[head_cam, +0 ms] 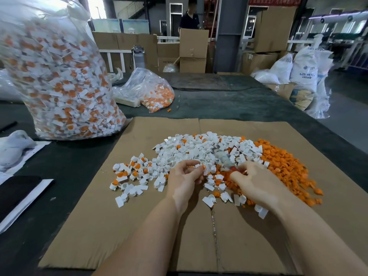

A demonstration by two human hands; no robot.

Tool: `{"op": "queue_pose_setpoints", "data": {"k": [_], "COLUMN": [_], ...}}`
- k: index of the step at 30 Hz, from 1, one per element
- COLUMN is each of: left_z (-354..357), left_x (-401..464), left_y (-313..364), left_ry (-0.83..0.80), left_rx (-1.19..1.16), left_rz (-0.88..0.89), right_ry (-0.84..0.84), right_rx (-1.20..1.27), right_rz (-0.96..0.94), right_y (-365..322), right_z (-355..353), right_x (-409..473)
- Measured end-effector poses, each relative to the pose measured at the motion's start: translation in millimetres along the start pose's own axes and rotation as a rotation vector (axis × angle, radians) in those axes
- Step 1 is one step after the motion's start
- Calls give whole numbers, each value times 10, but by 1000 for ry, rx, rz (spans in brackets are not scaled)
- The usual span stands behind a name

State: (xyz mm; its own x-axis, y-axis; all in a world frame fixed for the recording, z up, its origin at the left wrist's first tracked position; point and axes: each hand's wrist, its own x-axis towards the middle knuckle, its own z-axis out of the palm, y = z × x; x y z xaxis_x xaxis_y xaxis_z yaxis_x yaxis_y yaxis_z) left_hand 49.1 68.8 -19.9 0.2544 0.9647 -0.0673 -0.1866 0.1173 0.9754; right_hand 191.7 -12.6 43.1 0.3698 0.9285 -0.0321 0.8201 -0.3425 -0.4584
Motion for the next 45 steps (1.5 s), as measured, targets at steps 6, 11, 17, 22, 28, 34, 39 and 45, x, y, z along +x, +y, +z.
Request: {"op": "queue_pose_setpoints", "data": {"k": [6, 11, 17, 22, 28, 34, 39, 45], "left_z": [29, 49, 68, 64, 50, 46, 17, -29], "left_x": [9, 16, 23, 19, 6, 9, -13, -56], "left_y": [19, 28, 51, 67, 53, 23, -8, -28], "left_ry": [31, 55, 89, 104, 109, 130, 130, 23], "left_rx": [-122, -115, -134, -158, -128, -119, -61, 201], "left_rz": [-84, -80, -102, -102, -85, -61, -2, 129], "right_ry": [-231, -307, -367, -351, -255, -163, 61, 329], "right_rx": [128, 145, 124, 49, -16, 55, 151, -282], "right_rz": [-22, -34, -42, -84, -92, -104, -21, 57], "right_y": [-116, -189, -213, -222, -192, -144, -27, 267], "right_z": [-33, -67, -99, -63, 53, 136, 154, 227], "right_x": [-148, -184, -194, -171, -106, -109, -62, 130]}}
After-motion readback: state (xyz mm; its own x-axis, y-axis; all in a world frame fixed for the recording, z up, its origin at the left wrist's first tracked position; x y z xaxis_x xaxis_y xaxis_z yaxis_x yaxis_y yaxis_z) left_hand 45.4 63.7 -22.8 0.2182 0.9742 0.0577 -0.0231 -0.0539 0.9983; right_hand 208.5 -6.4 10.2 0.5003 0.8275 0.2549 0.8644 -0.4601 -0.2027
